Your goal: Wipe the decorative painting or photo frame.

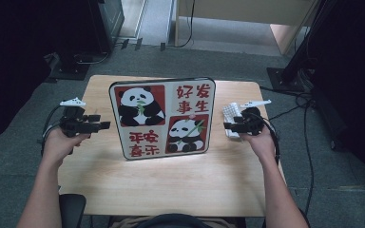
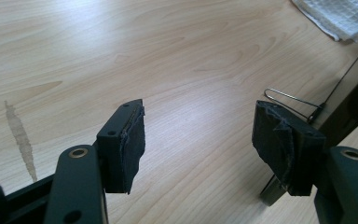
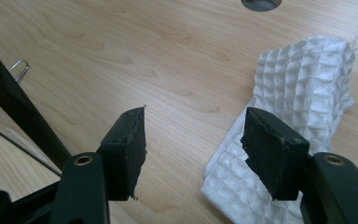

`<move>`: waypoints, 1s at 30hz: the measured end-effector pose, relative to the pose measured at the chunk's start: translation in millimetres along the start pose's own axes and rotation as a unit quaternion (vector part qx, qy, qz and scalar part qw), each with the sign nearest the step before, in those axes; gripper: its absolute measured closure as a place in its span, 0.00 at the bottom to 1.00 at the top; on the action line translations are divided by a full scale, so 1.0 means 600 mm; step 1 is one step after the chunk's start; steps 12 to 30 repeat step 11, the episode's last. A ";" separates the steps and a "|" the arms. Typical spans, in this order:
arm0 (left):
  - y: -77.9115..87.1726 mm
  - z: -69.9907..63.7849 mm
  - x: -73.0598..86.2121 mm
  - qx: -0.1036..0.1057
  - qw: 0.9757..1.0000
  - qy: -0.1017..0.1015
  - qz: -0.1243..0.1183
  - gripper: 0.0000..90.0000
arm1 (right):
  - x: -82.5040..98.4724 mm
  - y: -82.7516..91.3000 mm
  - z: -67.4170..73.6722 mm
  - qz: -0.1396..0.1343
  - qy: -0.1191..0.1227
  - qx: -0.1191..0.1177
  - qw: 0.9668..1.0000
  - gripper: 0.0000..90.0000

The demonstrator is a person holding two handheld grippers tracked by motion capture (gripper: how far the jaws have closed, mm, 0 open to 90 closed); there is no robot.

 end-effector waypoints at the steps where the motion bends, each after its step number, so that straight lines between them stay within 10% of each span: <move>1: -0.001 0.001 0.001 -0.004 1.000 -0.003 0.001 0.37 | 0.002 0.000 0.000 -0.001 0.003 0.000 1.000 0.44; 11: -0.001 -0.007 -0.001 -0.013 0.999 -0.042 -0.012 0.42 | 0.005 0.014 0.005 -0.022 0.003 -0.006 1.000 0.42; 30: -0.001 -0.007 -0.001 -0.013 0.999 -0.042 -0.012 0.42 | 0.005 0.014 0.005 -0.022 0.003 -0.006 1.000 0.42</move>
Point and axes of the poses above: each handheld gripper's, and its own axes: y roughly backward along the jaws, x roughly out of its underside, z roughly to its left, the point moved 9 cm from there along -y, roughly forward along the jaws, and after that the axes turned 13 degrees about z, right-handed, at the moved point
